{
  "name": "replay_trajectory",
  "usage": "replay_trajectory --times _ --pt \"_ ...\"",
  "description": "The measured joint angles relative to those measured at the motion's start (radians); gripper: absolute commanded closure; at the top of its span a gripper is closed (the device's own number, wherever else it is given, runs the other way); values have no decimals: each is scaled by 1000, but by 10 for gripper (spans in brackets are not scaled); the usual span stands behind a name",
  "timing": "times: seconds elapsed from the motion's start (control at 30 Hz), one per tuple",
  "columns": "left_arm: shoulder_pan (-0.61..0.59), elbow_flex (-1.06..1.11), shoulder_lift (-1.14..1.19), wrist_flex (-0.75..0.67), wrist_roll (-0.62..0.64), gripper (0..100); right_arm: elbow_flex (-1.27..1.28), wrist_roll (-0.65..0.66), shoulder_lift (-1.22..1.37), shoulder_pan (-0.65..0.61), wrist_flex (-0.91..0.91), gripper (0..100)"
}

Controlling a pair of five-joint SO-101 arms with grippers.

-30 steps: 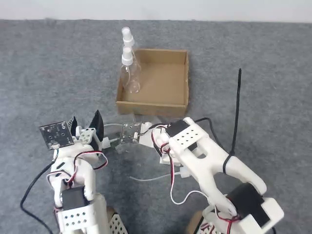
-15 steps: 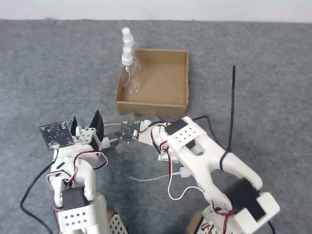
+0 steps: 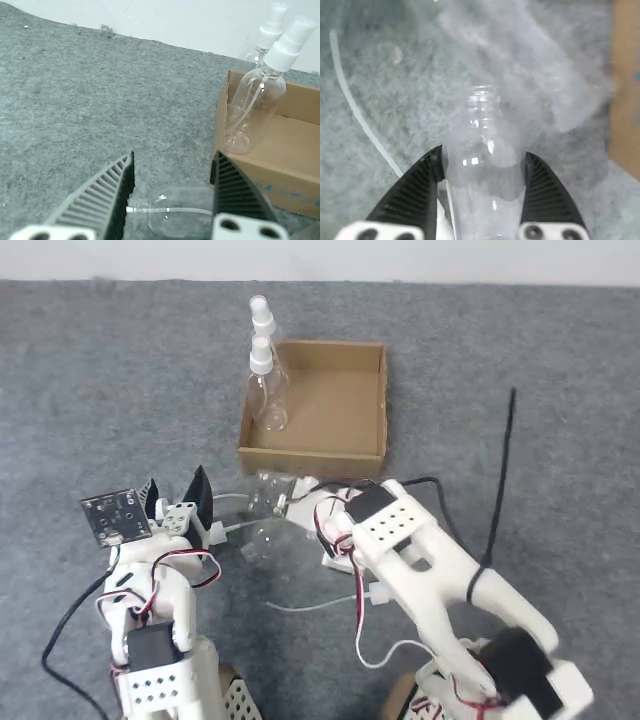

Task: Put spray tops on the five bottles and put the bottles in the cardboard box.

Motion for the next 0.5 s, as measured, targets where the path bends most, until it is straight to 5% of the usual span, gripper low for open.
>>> replay_trajectory --times 0.5 --pt "0 0 0 0 0 766 2 -321 -244 2 38 928"
